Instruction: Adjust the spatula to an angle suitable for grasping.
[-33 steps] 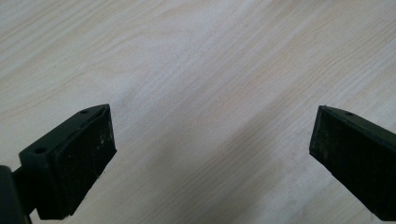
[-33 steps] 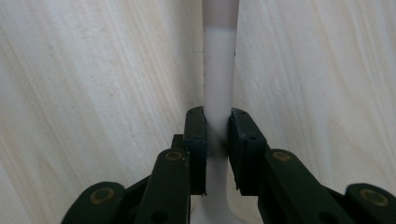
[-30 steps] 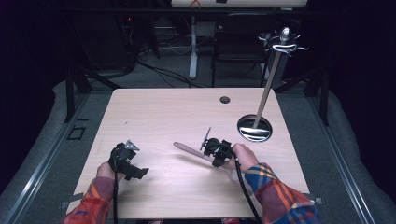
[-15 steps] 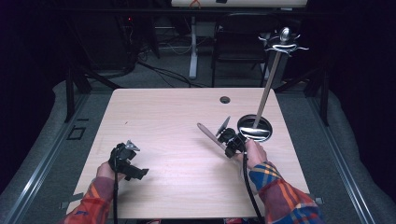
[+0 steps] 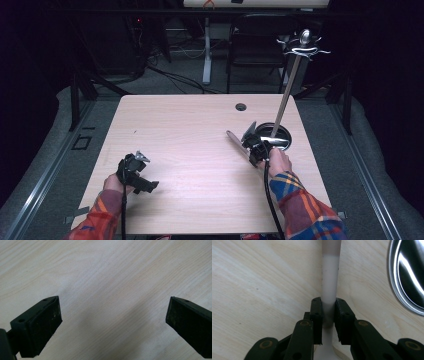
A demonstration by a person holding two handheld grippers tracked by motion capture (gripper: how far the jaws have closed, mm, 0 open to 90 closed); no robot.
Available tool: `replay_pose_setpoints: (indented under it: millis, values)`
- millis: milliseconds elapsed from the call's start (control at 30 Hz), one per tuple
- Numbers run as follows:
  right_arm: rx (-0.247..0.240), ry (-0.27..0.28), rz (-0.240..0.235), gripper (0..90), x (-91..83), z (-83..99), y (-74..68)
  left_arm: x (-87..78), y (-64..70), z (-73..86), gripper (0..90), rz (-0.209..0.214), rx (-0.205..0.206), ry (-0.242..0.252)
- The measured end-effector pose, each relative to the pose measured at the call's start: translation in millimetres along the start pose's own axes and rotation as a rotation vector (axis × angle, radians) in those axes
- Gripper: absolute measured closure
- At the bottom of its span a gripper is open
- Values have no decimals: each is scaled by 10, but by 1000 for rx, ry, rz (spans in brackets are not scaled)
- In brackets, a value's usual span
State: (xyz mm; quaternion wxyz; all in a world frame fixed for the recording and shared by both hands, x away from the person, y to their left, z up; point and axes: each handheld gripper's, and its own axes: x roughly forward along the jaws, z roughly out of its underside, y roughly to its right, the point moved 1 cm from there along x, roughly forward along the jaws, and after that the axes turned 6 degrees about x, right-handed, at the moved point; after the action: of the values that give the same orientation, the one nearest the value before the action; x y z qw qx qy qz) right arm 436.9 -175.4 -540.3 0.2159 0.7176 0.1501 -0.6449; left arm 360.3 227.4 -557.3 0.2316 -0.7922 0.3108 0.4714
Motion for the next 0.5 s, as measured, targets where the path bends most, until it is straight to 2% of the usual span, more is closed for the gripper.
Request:
replay_pose_setpoints:
  millis: [33,67,133,167,233,267,300,333,367,400,500]
  values:
    - [53,49,-16,772,48,20,-9,4,-2,0,1,2,1,-1]
    - [58,49,-19,767,61,20,2,6,-2,0,1,6,2,-4]
    - [37,20,-8,757,60,13,25,5,4,1,1,8,4,-10]
    - [15,19,-4,756,52,13,29,5,8,4,1,6,5,-11]
    - [2,35,-2,741,36,35,23,-4,15,12,1,9,1,-14]
    - [39,86,-33,706,63,70,8,-9,16,15,1,9,1,-14]
    - [49,98,-46,687,68,89,11,-18,17,19,1,10,3,-13]
    - [-1,45,-35,660,19,97,50,-24,21,23,1,8,-1,-10]
    - [36,94,-55,649,31,138,47,-28,19,25,1,8,0,-9]
    - [18,77,-54,645,-12,162,81,-29,16,25,1,5,1,-11]
    - [14,95,-68,643,-72,250,169,-21,16,26,1,4,3,-17]
